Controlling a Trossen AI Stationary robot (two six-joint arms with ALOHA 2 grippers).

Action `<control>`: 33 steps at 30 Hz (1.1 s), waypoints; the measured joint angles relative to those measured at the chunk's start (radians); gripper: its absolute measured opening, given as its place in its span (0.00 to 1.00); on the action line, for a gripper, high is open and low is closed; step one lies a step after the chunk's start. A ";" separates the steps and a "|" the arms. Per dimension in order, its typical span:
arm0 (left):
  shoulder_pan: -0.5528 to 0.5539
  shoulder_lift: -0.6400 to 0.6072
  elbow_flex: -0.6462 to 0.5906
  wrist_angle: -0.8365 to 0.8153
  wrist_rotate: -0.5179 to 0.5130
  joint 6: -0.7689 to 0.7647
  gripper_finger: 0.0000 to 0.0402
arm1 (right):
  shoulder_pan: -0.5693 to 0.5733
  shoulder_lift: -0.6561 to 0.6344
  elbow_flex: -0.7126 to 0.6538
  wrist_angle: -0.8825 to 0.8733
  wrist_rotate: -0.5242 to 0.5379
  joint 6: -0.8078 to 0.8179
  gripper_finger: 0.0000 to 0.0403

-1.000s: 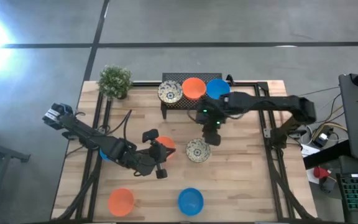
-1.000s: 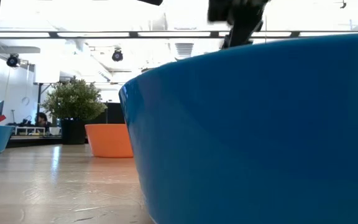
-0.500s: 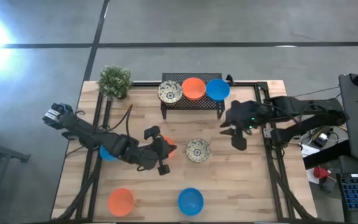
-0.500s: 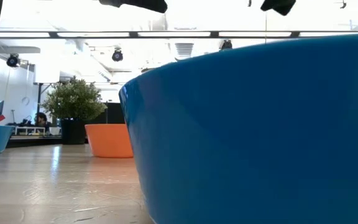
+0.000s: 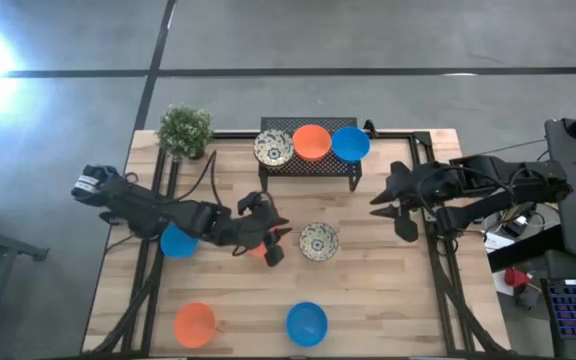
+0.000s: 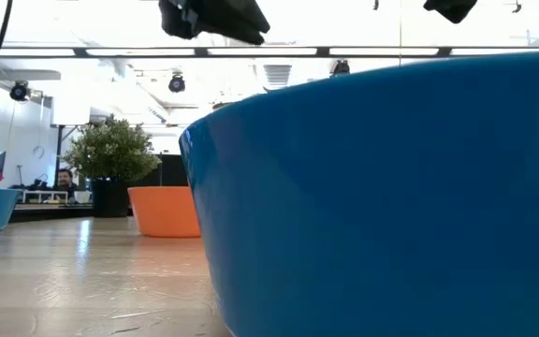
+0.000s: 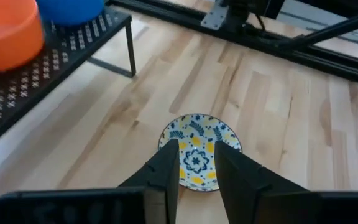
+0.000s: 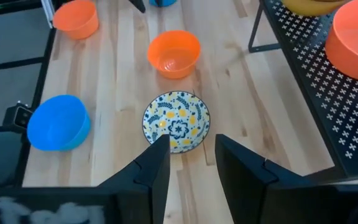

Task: Pick & Place Mini bowls
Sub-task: Stack the yellow patterned bowl on the yellow patterned bowl on the shelf

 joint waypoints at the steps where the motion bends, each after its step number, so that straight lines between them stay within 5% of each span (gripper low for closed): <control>1: 0.012 0.006 0.002 -0.001 0.012 -0.003 0.24 | 0.000 -0.009 -0.006 0.002 0.000 0.000 0.32; 20: 0.204 0.168 0.023 -0.014 0.301 -0.272 0.24 | 0.000 -0.066 -0.047 0.026 -0.002 0.004 0.29; 33: 0.237 0.291 0.039 0.006 0.370 -0.305 0.24 | 0.000 -0.067 -0.047 0.047 -0.002 0.003 0.31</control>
